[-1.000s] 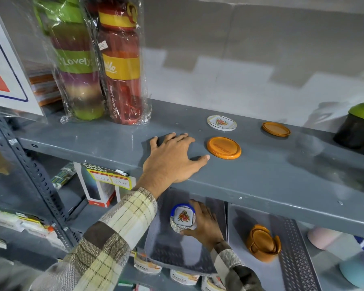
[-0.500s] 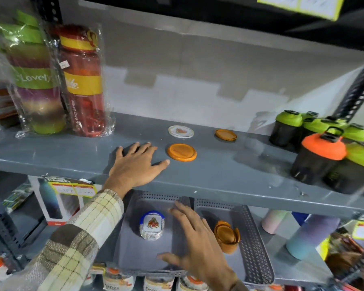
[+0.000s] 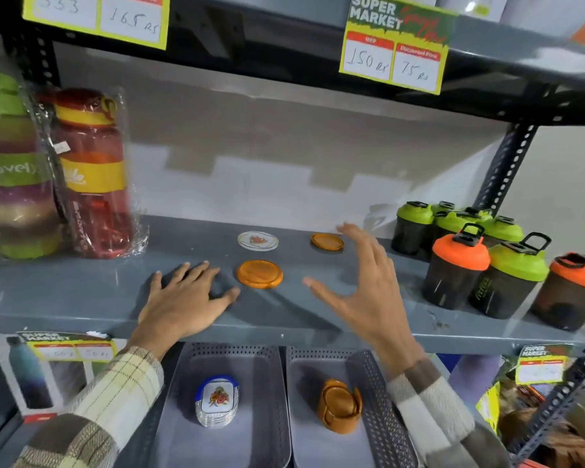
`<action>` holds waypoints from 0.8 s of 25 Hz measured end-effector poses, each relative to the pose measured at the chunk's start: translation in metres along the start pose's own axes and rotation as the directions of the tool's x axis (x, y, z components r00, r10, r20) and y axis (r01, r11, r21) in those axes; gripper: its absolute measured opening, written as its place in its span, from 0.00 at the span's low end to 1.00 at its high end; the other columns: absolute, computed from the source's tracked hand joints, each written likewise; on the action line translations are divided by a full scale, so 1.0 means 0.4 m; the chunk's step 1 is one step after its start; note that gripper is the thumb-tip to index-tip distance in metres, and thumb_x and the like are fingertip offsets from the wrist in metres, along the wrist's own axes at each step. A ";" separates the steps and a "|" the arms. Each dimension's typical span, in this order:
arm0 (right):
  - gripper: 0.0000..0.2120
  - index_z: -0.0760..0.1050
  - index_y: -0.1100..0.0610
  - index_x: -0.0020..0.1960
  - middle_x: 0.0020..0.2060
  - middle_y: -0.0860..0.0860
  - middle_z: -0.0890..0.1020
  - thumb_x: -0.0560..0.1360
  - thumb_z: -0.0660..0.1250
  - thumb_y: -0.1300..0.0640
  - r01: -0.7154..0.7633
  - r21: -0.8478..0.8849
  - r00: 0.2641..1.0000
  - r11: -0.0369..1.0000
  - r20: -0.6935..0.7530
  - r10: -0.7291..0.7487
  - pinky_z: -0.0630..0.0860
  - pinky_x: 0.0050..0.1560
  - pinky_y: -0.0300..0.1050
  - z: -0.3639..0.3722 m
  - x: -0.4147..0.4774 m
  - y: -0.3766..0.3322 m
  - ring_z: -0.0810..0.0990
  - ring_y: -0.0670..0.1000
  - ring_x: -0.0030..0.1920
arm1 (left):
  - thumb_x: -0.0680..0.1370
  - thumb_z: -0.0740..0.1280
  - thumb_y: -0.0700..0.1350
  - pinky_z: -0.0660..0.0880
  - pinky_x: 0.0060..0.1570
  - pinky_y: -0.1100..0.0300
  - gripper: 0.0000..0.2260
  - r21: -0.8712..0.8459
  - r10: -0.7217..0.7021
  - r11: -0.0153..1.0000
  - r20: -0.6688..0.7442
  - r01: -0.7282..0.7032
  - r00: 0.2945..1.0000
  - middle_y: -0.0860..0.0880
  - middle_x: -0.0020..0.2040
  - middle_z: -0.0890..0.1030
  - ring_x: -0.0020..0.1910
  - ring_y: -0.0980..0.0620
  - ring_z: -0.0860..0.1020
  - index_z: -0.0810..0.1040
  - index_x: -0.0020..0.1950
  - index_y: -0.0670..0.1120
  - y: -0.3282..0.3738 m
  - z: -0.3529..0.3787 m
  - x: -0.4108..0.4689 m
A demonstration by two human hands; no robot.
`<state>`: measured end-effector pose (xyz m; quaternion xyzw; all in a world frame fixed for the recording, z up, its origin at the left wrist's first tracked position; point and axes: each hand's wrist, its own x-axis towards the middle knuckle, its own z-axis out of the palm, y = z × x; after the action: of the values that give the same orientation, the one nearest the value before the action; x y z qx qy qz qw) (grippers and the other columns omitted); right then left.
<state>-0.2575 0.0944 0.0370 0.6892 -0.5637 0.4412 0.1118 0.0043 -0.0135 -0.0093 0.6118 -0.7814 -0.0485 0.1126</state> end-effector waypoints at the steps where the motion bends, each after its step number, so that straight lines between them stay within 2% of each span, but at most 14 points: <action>1: 0.39 0.62 0.46 0.74 0.72 0.43 0.70 0.70 0.75 0.37 -0.053 0.020 0.999 0.998 0.006 0.053 0.66 0.71 0.47 0.014 0.035 0.027 0.68 0.46 0.72 | 0.75 0.45 0.74 0.42 0.76 0.38 0.38 -0.002 -0.002 1.000 -0.003 0.002 1.000 0.57 0.82 0.48 0.81 0.53 0.45 0.52 0.82 0.56 0.001 0.000 -0.001; 4: 0.42 0.60 0.49 0.75 0.72 0.49 0.71 0.70 0.78 0.40 -0.212 0.072 0.977 0.975 0.038 0.210 0.73 0.68 0.54 0.074 0.136 0.119 0.71 0.52 0.71 | 0.76 0.46 0.73 0.43 0.76 0.39 0.37 -0.014 0.001 1.000 -0.034 -0.001 0.999 0.57 0.82 0.50 0.80 0.53 0.46 0.53 0.81 0.57 0.002 -0.002 -0.002; 7: 0.44 0.58 0.50 0.75 0.70 0.55 0.74 0.69 0.79 0.42 -0.341 0.049 0.937 0.939 0.092 0.336 0.77 0.64 0.57 0.136 0.209 0.206 0.74 0.57 0.70 | 0.76 0.47 0.73 0.44 0.77 0.41 0.36 -0.036 0.001 0.999 -0.068 -0.003 0.998 0.58 0.82 0.51 0.80 0.54 0.47 0.55 0.81 0.58 0.001 -0.003 -0.004; 12: 0.47 0.55 0.51 0.76 0.68 0.59 0.75 0.67 0.80 0.43 -0.533 -0.011 0.832 0.846 0.179 0.526 0.70 0.70 0.58 0.213 0.276 0.312 0.73 0.62 0.70 | 0.75 0.50 0.74 0.46 0.76 0.43 0.35 -0.080 -0.013 0.997 -0.134 0.002 0.991 0.60 0.81 0.55 0.80 0.56 0.50 0.59 0.78 0.60 0.000 -0.002 -0.001; 15: 0.51 0.54 0.52 0.77 0.65 0.60 0.78 0.66 0.79 0.38 -0.525 -0.135 0.820 0.840 0.185 0.542 0.66 0.70 0.58 0.241 0.291 0.367 0.72 0.63 0.70 | 0.74 0.50 0.74 0.45 0.76 0.44 0.34 -0.094 -0.022 0.996 -0.140 0.009 0.990 0.61 0.80 0.55 0.79 0.57 0.50 0.59 0.78 0.61 0.000 0.003 0.001; 17: 0.52 0.54 0.52 0.76 0.64 0.59 0.79 0.64 0.78 0.34 -0.511 -0.153 0.827 0.846 0.182 0.532 0.64 0.69 0.58 0.256 0.303 0.396 0.72 0.63 0.70 | 0.74 0.50 0.74 0.44 0.76 0.45 0.35 -0.112 -0.029 0.994 -0.147 0.013 0.989 0.62 0.80 0.55 0.79 0.58 0.49 0.59 0.78 0.61 0.001 0.003 0.005; 20: 0.50 0.54 0.50 0.75 0.59 0.57 0.82 0.65 0.77 0.34 -0.481 -0.161 0.837 0.862 0.210 0.506 0.63 0.66 0.58 0.275 0.317 0.414 0.74 0.63 0.67 | 0.74 0.50 0.74 0.43 0.76 0.46 0.34 -0.124 -0.039 0.992 -0.158 0.020 0.987 0.64 0.80 0.54 0.79 0.59 0.49 0.59 0.77 0.62 0.001 0.000 0.002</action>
<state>-0.3527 -0.1194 0.0087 0.5629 -0.7534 0.3375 -0.0413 0.0036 -0.0141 -0.0091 0.6172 -0.7563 -0.0487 0.2114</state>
